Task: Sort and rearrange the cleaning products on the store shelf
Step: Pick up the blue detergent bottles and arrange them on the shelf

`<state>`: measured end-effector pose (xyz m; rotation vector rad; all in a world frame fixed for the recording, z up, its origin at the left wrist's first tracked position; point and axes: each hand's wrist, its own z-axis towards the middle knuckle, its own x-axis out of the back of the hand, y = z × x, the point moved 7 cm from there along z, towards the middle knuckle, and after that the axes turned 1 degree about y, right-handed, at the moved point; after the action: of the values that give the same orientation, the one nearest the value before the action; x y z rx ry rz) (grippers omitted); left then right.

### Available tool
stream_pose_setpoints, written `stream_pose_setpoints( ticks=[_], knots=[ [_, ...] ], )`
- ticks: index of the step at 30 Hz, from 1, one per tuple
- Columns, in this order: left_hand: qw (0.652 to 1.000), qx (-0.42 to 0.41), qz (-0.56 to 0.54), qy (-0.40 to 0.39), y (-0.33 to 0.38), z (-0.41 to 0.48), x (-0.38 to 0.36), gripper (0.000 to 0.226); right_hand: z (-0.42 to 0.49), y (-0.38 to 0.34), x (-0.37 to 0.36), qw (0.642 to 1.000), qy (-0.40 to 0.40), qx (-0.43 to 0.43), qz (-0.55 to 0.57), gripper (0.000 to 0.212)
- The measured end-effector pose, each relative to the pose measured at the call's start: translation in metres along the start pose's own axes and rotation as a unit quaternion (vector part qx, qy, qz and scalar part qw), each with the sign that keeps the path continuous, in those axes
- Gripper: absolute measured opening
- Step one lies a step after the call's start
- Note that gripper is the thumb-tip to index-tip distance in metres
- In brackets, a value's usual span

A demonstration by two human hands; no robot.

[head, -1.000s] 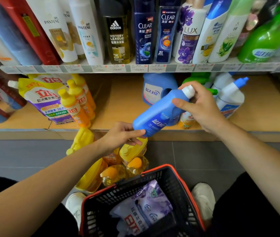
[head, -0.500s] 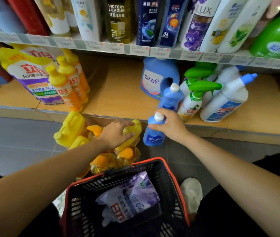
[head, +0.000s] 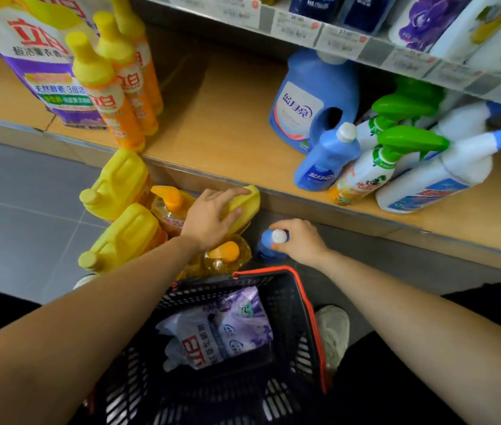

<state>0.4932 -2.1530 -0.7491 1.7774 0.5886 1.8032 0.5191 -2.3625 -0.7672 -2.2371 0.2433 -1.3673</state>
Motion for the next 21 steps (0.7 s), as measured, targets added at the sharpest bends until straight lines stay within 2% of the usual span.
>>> stream_pose_setpoints(
  ticks=[2, 5, 6, 7, 9, 11, 12, 13, 15, 17, 19, 21],
  knots=[
    [1.000, 0.005, -0.006, 0.008, -0.002, 0.001, -0.001, 0.037, -0.002, 0.005, 0.000, 1.000, -0.016, -0.011, -0.016, 0.047],
    [1.000, 0.008, -0.013, 0.020, -0.004, 0.001, -0.003, 0.036, -0.004, 0.005, 0.003, 0.994, -0.094, -0.031, -0.038, 0.048],
    [1.000, 0.009, -0.017, 0.023, -0.005, 0.001, -0.003, 0.036, -0.005, 0.001, 0.010, 0.993, -0.101, -0.032, -0.052, 0.046],
    [0.999, 0.009, -0.020, 0.026, -0.006, 0.001, -0.003, 0.035, -0.004, -0.007, 0.022, 0.995, -0.076, -0.030, -0.054, 0.042],
    [0.999, 0.010, -0.027, 0.027, -0.006, 0.001, -0.004, 0.035, -0.005, -0.027, 0.067, 0.996, 0.084, -0.007, 0.004, 0.029],
    [0.999, 0.010, -0.034, 0.027, -0.006, 0.002, -0.004, 0.035, -0.016, -0.044, 0.125, 0.951, 0.302, 0.026, 0.061, 0.021],
    [0.999, 0.010, -0.035, 0.028, -0.006, 0.002, -0.004, 0.035, -0.023, -0.050, 0.150, 0.921, 0.381, 0.038, 0.071, 0.024],
    [0.999, 0.010, -0.036, 0.029, -0.006, 0.002, -0.004, 0.035, -0.026, -0.053, 0.169, 0.900, 0.427, 0.042, 0.075, 0.030],
    [0.999, 0.010, -0.037, 0.031, -0.006, 0.002, -0.004, 0.035, -0.019, -0.052, 0.190, 0.903, 0.423, 0.025, 0.066, 0.048],
    [0.999, 0.010, -0.038, 0.030, -0.005, 0.002, -0.003, 0.036, -0.004, -0.052, 0.190, 0.936, 0.351, 0.006, 0.003, 0.060],
    [0.999, 0.010, -0.038, 0.029, -0.004, 0.002, -0.003, 0.036, 0.005, -0.054, 0.186, 0.948, 0.312, 0.013, -0.056, 0.060],
    [0.999, 0.010, -0.038, 0.027, -0.004, 0.002, -0.004, 0.036, 0.009, -0.058, 0.189, 0.947, 0.313, 0.024, -0.069, 0.052]
  ],
)
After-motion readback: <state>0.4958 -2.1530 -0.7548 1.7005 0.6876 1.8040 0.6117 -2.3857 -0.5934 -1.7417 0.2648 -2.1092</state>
